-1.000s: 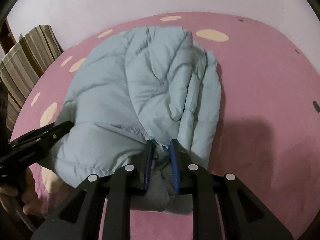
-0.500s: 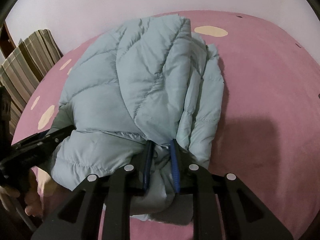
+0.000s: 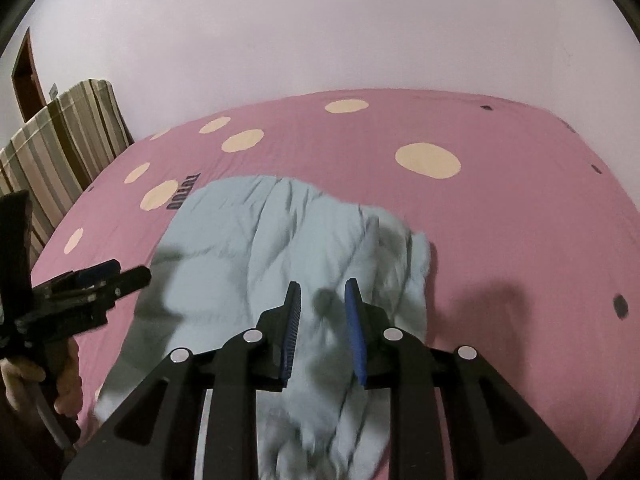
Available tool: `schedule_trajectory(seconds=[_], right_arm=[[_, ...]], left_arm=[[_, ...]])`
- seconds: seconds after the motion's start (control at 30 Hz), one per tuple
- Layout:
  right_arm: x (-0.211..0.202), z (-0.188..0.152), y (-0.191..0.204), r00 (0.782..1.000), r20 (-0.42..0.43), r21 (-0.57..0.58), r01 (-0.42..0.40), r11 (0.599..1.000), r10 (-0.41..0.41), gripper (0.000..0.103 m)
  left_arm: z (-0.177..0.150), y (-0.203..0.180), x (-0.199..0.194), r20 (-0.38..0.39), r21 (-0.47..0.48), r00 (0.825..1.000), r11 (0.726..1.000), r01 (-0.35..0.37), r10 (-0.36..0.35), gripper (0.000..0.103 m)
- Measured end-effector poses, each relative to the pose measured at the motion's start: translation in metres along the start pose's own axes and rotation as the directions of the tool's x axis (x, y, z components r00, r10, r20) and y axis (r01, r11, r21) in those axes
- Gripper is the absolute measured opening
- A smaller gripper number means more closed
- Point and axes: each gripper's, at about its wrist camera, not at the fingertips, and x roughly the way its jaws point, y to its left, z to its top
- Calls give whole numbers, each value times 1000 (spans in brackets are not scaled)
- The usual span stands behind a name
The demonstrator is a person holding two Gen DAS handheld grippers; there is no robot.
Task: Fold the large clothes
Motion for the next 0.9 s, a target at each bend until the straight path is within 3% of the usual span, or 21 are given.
schedule_trajectory(seconds=[0.43, 0.9], right_arm=[[67, -7, -11, 991, -116, 35, 63, 997, -59, 24], [93, -22, -22, 991, -122, 74, 67, 995, -58, 23]], left_arm=[[9, -12, 57, -110, 2, 994, 1000, -29, 29, 82], [3, -18, 88, -174, 35, 982, 997, -62, 68, 83]])
